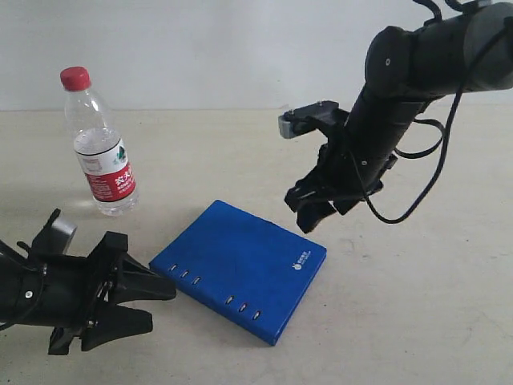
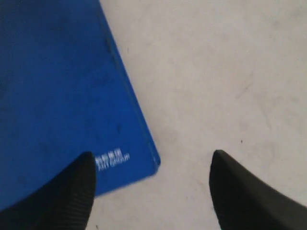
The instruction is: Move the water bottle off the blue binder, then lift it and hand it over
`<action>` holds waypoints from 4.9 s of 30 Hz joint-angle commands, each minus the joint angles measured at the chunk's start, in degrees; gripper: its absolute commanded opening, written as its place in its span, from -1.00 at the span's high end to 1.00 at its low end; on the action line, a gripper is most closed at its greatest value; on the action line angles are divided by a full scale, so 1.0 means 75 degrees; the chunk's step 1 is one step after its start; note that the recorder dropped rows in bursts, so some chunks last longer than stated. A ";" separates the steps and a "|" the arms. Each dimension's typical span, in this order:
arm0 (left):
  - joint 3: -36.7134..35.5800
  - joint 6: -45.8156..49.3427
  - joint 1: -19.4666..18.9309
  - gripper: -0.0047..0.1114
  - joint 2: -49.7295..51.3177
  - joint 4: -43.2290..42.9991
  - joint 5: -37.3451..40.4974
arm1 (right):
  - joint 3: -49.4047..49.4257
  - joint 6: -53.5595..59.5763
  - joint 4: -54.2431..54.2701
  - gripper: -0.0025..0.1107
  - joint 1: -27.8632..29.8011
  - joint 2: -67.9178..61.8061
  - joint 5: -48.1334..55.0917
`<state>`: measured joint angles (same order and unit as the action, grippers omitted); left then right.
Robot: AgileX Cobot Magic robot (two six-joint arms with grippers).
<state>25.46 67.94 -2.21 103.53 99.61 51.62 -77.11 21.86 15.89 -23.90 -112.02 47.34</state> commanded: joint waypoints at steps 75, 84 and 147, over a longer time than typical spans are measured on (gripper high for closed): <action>0.2992 0.0037 0.1282 -0.05 0.1190 0.0045 -0.2113 | -0.2608 0.2557 0.3780 0.05 0.1972 -0.3063 0.3016; 0.3059 0.0088 0.1282 -0.05 0.1585 0.0045 -0.2051 | -0.2608 0.2507 0.4676 0.05 0.1972 -0.3144 0.3016; 0.0048 0.1891 0.1370 0.84 -0.4219 0.0045 -0.5359 | 0.7106 -0.1079 0.2849 0.96 0.3642 0.7885 -0.5027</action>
<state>26.02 79.96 7.90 71.22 99.91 7.95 -31.50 17.67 32.17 3.26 -47.45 10.31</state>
